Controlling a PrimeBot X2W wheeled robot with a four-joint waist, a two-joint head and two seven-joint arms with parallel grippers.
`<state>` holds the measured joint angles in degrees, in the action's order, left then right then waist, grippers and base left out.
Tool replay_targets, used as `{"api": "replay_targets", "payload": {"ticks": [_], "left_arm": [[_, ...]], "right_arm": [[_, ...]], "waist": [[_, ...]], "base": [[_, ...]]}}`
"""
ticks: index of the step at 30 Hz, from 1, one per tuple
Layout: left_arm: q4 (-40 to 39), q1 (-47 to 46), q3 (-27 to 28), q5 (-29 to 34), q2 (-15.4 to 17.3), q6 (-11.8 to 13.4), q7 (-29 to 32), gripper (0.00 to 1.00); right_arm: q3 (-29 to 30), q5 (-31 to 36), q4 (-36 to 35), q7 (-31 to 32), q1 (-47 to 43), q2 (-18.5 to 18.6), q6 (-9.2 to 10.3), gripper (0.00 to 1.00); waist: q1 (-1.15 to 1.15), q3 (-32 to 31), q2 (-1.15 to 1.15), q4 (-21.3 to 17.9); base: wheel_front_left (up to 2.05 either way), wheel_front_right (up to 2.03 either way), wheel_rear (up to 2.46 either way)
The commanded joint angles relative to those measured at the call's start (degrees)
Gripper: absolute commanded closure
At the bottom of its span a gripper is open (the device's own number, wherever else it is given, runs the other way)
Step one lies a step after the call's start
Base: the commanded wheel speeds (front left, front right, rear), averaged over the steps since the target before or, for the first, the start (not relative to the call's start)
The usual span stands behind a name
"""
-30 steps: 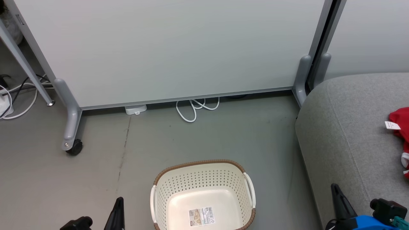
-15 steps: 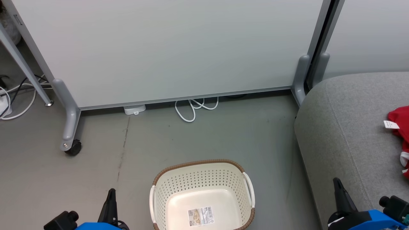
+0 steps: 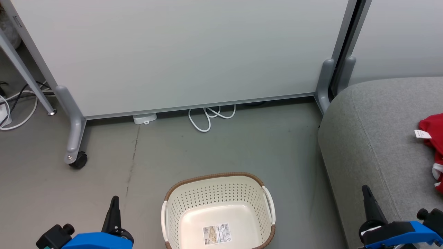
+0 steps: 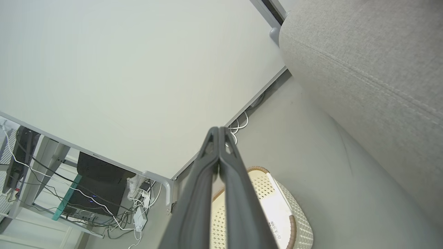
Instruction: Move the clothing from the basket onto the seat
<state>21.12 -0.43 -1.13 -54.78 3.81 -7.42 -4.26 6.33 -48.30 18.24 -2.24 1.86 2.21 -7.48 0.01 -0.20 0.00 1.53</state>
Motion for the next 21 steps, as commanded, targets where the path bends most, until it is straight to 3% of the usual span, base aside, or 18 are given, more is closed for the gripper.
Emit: {"api": "replay_targets", "payload": {"ticks": [1,21], "left_arm": [[-1.0,-1.8,0.5,-1.4,0.2,0.0,0.3,1.0],[-3.1,-3.2,2.9,-13.0,-0.2,-0.1,3.7,1.0]], "right_arm": [[0.1,-1.7,-0.9,0.3,1.4,0.5,-0.02,1.0],[0.2,-15.3,-2.1,3.1,2.5,0.6,-0.02,1.0]], "waist": [[0.0,0.0,0.0,0.0],[-0.01,0.1,0.0,-0.4]], "base": [[0.0,0.0,0.0],[0.0,0.0,0.0]]}}
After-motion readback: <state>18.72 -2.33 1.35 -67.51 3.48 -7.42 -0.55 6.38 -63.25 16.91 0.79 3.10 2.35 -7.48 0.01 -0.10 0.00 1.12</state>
